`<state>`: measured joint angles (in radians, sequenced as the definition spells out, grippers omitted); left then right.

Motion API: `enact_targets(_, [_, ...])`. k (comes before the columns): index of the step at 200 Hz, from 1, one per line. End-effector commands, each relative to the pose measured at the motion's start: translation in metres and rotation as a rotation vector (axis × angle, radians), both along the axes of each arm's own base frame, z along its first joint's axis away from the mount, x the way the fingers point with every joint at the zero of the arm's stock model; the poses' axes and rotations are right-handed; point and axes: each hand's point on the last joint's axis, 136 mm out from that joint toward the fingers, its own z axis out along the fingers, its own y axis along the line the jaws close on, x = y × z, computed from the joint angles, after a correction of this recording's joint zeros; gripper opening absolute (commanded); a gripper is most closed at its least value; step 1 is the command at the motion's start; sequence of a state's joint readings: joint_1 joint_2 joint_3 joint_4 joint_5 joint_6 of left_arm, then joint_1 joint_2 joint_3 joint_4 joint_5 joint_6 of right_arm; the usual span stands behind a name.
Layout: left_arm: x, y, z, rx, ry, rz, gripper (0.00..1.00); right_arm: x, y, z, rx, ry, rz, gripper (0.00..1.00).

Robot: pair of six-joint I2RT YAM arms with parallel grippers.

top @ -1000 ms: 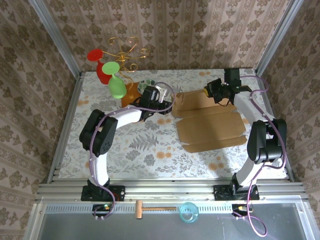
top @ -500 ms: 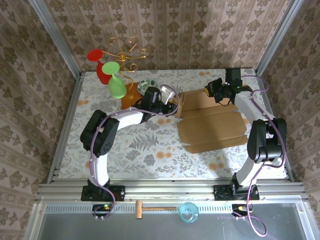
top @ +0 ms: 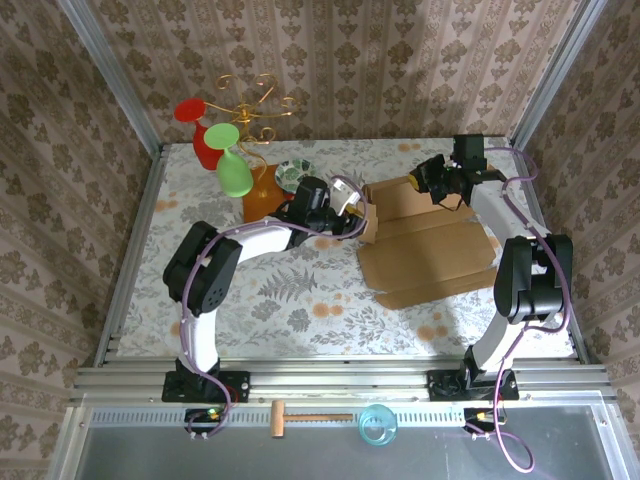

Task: Fold the paper box

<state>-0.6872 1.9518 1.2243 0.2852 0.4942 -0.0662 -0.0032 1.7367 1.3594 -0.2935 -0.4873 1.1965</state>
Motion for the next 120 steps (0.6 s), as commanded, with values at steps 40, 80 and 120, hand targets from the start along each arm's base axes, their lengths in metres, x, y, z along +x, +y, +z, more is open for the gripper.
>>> enact_targets(40, [0.004, -0.012, -0.003, -0.009, -0.01, 0.063, 0.51, 0.0, 0.003, 0.0, 0.009, -0.041, 0.032, 0.0])
enact_targets(80, [0.015, -0.009, -0.005, -0.028, -0.014, 0.15, 0.54, -0.003, 0.003, -0.006, 0.008, -0.097, 0.025, 0.0])
enact_targets(120, [0.021, -0.011, -0.006, -0.039, -0.006, 0.184, 0.55, -0.005, 0.003, -0.009, 0.026, -0.167, 0.012, 0.0])
